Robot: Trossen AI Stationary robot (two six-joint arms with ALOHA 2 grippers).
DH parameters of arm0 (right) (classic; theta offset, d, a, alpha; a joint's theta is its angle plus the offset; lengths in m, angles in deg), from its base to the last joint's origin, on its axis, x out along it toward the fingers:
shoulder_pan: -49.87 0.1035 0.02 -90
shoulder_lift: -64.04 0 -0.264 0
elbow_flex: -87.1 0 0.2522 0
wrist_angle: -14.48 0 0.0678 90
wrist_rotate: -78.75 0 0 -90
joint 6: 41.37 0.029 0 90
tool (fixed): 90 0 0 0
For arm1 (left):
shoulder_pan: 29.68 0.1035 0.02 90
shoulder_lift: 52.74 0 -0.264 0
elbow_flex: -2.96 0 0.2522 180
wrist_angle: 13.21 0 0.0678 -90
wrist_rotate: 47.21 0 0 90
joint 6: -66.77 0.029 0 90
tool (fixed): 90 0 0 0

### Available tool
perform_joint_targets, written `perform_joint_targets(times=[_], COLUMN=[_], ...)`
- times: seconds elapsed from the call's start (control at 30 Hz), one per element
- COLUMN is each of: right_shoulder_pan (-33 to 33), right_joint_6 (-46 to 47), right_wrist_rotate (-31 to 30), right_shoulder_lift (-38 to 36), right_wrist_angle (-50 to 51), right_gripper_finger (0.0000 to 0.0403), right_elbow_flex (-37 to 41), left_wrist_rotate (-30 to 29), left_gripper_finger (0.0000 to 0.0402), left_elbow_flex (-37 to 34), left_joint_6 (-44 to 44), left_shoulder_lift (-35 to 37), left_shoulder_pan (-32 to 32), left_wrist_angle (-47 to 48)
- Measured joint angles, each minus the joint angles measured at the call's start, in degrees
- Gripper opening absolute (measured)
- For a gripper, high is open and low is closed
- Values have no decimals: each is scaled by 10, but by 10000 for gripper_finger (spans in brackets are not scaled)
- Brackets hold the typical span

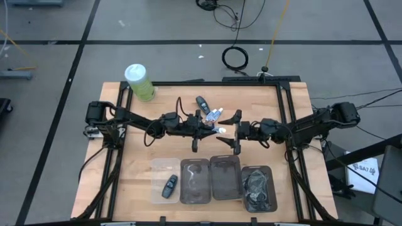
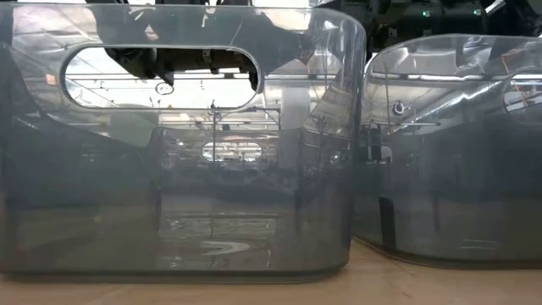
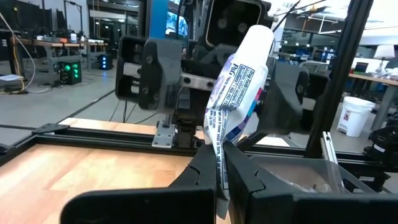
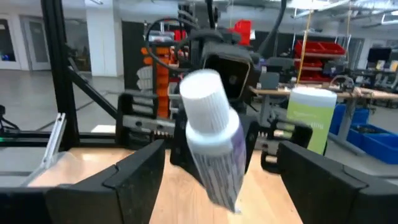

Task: Pick & Place Travel size toiletries
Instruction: Put the left white toothpaste into the middle black bin

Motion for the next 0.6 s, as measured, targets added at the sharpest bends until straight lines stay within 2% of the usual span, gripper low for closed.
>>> perform_joint_targets(times=[0.27,0.6], right_shoulder_pan=[0,0], right_joint_6=[-21,-39], right_wrist_rotate=[-1,-1], right_shoulder_lift=[0,0], right_wrist_angle=[-8,-7], right_gripper_finger=[235,120], right_elbow_flex=[0,0], left_wrist_rotate=[0,1], left_gripper_finger=[0,1], left_elbow_flex=[0,0], left_joint_6=[0,-1], left_shoulder_lift=[0,0], left_shoulder_pan=[0,0], left_wrist_angle=[2,6])
